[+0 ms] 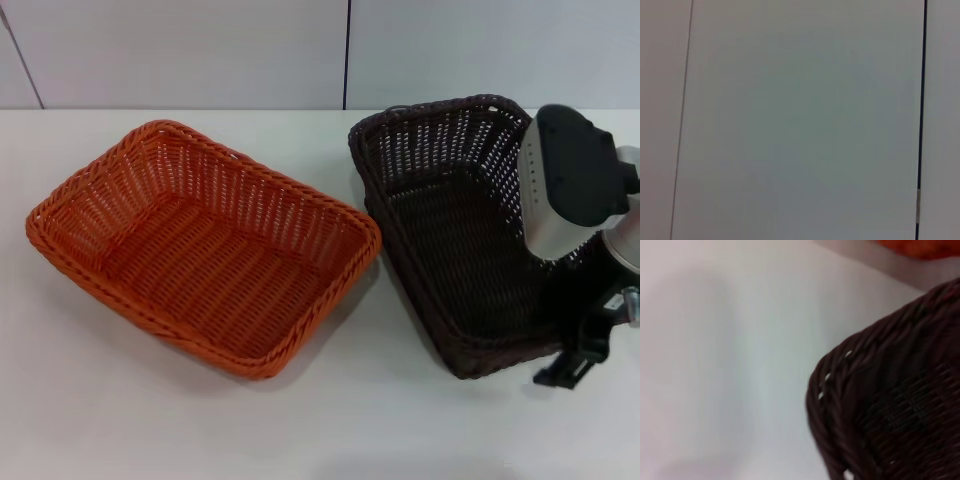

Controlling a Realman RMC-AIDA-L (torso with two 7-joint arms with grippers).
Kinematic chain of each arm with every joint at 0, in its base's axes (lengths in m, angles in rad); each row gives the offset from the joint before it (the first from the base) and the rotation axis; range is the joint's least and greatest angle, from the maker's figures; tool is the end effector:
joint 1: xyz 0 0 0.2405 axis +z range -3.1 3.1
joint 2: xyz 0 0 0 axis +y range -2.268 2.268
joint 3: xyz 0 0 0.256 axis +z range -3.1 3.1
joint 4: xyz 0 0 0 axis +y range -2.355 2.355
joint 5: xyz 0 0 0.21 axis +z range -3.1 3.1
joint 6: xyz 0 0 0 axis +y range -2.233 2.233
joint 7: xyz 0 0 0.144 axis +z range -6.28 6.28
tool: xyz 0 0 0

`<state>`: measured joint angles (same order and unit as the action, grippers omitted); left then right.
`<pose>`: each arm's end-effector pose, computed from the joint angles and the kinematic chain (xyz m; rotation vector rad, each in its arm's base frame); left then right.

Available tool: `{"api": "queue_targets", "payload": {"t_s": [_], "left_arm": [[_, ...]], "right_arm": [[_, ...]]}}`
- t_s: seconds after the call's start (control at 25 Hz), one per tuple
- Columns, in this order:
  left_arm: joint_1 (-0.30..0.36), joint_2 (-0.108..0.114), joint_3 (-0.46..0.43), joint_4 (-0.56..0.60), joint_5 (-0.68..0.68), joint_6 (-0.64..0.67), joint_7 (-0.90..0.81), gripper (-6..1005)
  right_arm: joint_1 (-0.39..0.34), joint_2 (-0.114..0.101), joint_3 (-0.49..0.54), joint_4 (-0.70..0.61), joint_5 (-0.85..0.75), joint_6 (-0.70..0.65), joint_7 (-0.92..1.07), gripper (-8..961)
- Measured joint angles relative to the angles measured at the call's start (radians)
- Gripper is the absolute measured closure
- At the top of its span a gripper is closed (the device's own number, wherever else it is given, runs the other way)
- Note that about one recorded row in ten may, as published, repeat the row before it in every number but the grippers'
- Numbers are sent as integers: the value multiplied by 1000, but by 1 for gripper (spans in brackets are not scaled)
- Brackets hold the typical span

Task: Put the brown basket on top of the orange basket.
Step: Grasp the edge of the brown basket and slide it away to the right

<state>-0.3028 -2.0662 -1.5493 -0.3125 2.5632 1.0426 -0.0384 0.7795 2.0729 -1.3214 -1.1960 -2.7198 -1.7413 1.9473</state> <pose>-0.3870 0.3172 0.0625 -1.1451 -0.6391 -0.5709 0.1730 0.3618 0.0044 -2.9268 0.1511 -0.9125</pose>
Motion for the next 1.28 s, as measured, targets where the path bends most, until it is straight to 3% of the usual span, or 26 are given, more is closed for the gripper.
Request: {"api": "queue_targets", "payload": {"t_s": [0.28, 0.6, 1.04, 1.28], "left_arm": [[5, 1, -8, -5, 0, 2, 0, 189], [4, 1, -14, 1, -2, 2, -1, 190], [2, 3, -22, 1, -2, 4, -2, 190], [0, 2, -27, 1, -1, 2, -2, 190]], "right_arm": [[-20, 0, 14, -61, 10, 12, -31, 187], [-25, 1, 17, -12, 56, 25, -70, 586], [-34, 0, 23, -54, 74, 6, -60, 762], [-34, -1, 37, -142, 44, -40, -34, 785]]}}
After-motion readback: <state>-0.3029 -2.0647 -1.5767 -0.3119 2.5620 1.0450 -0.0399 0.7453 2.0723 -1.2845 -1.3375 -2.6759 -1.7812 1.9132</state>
